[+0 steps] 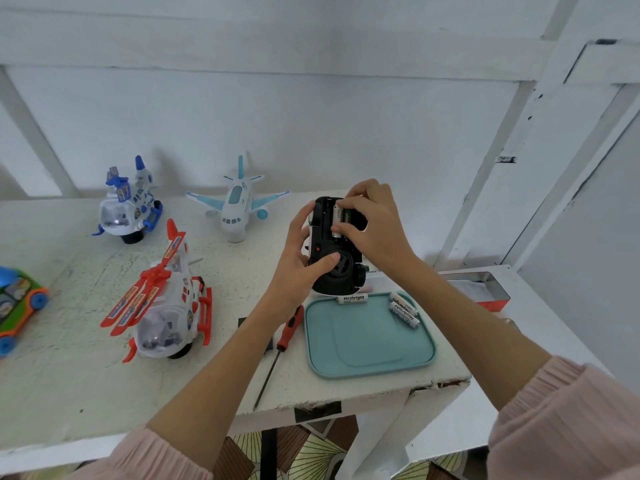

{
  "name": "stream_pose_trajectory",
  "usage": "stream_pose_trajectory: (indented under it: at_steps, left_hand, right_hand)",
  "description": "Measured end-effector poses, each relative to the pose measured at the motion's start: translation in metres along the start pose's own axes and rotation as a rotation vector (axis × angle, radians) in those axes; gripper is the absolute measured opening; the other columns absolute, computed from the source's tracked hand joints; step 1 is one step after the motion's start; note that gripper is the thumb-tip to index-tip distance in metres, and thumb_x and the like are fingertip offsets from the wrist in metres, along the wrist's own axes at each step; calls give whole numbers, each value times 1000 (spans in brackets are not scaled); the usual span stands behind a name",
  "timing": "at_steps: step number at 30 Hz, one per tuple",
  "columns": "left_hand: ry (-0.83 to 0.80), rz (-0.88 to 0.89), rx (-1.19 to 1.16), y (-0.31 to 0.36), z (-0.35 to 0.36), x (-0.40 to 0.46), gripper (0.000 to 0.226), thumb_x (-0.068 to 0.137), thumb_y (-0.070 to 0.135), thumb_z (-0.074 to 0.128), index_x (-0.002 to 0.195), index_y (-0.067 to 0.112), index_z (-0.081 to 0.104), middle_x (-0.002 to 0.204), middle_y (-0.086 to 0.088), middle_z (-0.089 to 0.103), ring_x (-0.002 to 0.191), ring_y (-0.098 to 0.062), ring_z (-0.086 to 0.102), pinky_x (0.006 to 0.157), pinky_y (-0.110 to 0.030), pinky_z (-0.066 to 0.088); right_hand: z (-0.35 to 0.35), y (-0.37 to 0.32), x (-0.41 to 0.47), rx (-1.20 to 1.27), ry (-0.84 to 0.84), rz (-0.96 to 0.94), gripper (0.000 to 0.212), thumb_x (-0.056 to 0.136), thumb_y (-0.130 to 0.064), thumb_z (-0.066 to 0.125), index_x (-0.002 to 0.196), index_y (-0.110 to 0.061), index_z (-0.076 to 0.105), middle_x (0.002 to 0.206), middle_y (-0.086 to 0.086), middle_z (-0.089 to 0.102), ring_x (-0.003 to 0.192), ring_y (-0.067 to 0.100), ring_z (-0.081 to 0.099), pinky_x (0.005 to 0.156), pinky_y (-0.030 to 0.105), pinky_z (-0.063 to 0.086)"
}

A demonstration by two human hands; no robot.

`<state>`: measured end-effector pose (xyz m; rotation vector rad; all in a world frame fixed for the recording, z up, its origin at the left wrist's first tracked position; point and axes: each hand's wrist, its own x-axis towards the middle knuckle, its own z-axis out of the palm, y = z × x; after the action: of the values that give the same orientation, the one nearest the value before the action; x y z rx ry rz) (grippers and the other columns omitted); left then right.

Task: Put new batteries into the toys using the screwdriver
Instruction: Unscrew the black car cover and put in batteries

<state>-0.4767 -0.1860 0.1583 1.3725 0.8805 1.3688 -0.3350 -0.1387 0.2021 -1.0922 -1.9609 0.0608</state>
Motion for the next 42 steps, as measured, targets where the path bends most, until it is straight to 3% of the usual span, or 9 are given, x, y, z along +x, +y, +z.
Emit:
stream_pose_trajectory:
  at_steps: [11, 16, 19, 21, 24, 29, 33, 39, 42]
  left_hand:
    - [22, 4, 52, -1, -1, -1, 74, 74, 23, 68, 134, 50, 34, 131, -5, 53, 116, -29, 57, 89, -47, 54]
    - [20, 24, 67, -2, -2, 0, 72, 76, 21, 67, 128, 58, 34, 133, -2, 51, 120, -27, 54, 90, -46, 54]
    - [21, 15, 68, -3, -2, 1, 73, 77, 17, 65, 128, 57, 32, 133, -2, 51, 120, -25, 55, 90, -41, 54]
    - [27, 10, 53, -3, -2, 2, 73, 78, 14, 63, 129, 55, 31, 132, -3, 51, 119, -23, 56, 90, -37, 54]
    - [17, 14, 43, -4, -3, 2, 73, 78, 13, 62, 131, 53, 30, 132, -5, 51, 118, -23, 56, 89, -34, 54]
    - [10, 8, 35, -7, -3, 2, 73, 79, 13, 63, 131, 53, 31, 132, -6, 51, 119, -23, 56, 89, -34, 53]
    - [16, 11, 45, -8, -3, 2, 73, 79, 14, 63, 132, 52, 30, 133, -7, 51, 120, -22, 54, 89, -34, 53]
    - [20, 15, 42, -7, -2, 1, 73, 78, 15, 64, 130, 53, 31, 134, -8, 50, 122, -25, 52, 91, -39, 53]
    - [22, 14, 39, -6, -2, 0, 72, 77, 15, 64, 129, 54, 31, 135, -9, 49, 123, -26, 52, 92, -41, 53]
  right_hand:
    - [-2, 5, -13, -102, -45, -107, 13, 71, -20, 69, 75, -8, 72, 103, 9, 64, 94, 32, 57, 78, 38, 36]
    - [-23, 11, -16, -18, -23, -82, 17, 75, -17, 66, 89, -11, 74, 106, 3, 68, 101, 26, 58, 87, 46, 44]
    - [-43, 14, -28, 15, 34, -49, 12, 76, -10, 68, 87, -9, 73, 93, 6, 66, 92, 22, 56, 81, 32, 43]
    - [-57, 18, -37, 38, -49, -22, 9, 76, -5, 70, 84, -8, 72, 82, 5, 62, 78, 18, 54, 72, 22, 42]
    - [-76, 28, -51, 48, -332, 96, 10, 78, -5, 70, 85, -11, 73, 69, -7, 61, 60, 3, 53, 62, 12, 42]
    - [-81, 48, -77, -158, -764, 282, 21, 83, -13, 67, 103, -21, 69, 76, -14, 59, 62, -2, 50, 60, 9, 37]
    - [-71, 45, -88, -249, -749, 279, 29, 85, -23, 64, 113, -26, 63, 85, -17, 57, 74, 5, 49, 73, 29, 46]
    - [-61, 29, -93, -411, -851, 184, 51, 86, -41, 59, 134, -33, 43, 108, -5, 58, 102, 16, 50, 79, 32, 43]
    - [-56, 26, -95, -375, -901, 167, 48, 87, -32, 60, 133, -30, 46, 105, -3, 54, 102, 17, 49, 80, 31, 40]
